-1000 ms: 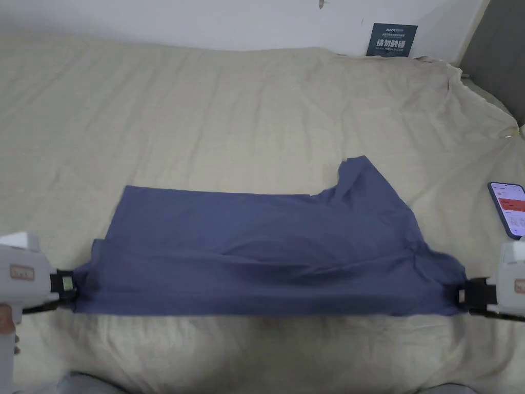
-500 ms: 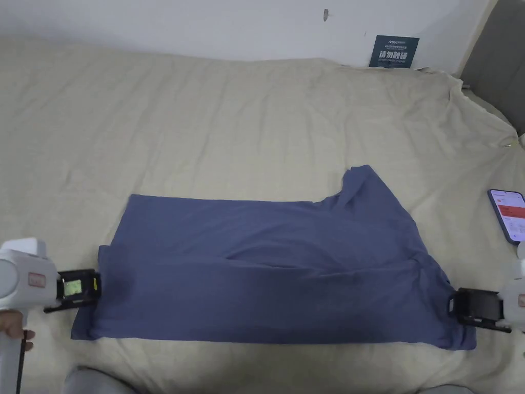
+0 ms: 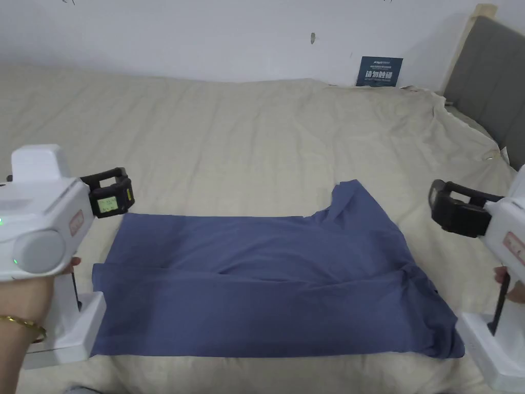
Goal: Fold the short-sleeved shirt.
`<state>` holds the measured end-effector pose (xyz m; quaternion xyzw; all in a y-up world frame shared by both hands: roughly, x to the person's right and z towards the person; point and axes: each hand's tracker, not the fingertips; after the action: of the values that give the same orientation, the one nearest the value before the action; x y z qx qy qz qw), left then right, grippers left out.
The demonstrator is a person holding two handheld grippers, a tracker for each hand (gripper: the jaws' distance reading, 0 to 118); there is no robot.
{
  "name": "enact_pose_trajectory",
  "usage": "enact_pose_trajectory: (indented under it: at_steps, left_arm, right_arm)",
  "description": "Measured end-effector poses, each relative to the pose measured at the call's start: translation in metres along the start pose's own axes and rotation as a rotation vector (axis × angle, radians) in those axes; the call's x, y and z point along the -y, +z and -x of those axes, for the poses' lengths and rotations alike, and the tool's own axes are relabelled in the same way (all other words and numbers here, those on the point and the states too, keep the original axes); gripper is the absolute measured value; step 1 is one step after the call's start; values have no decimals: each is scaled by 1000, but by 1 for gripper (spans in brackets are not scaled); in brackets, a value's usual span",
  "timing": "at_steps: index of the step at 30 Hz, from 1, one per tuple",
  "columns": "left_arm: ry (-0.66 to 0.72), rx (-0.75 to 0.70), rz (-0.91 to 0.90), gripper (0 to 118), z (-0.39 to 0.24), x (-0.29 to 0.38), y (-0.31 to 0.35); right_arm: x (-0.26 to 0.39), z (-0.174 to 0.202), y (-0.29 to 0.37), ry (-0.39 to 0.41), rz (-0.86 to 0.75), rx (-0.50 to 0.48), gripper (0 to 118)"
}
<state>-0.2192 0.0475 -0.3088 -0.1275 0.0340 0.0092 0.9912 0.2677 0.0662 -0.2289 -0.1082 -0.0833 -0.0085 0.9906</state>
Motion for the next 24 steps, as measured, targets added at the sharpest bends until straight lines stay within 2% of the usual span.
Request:
enact_pose_trajectory:
  at_steps: [2,3,4,6,8,10,11,12,24]
  left_arm:
    - [-37,13,-31,99,-12,8,5]
    - [-70,25,-39,87,-18,12,7]
    - [-89,37,-42,71,-20,15,7]
    - [-91,53,-31,47,-26,19,9]
    - [-68,68,-29,20,-27,22,9]
    - [-51,62,-37,0,-28,24,10]
    - [-50,61,-38,0,-28,25,9]
    - [-47,64,-38,0,-28,24,9]
    - [-47,92,-5,0,-32,30,4]
  right_arm:
    - [5,7,1,0,-22,-18,108]
    - [6,16,5,-3,-28,-30,107]
    - [8,20,6,-9,-34,-35,105]
    - [12,24,7,-25,-45,-55,92]
    - [12,29,7,-35,-44,-64,53]
    - [14,32,5,-45,-37,-64,10]
    - [15,32,5,-46,-38,-62,3]
    - [16,33,5,-43,-40,-54,0]
    - [6,39,-17,-32,36,-72,0]
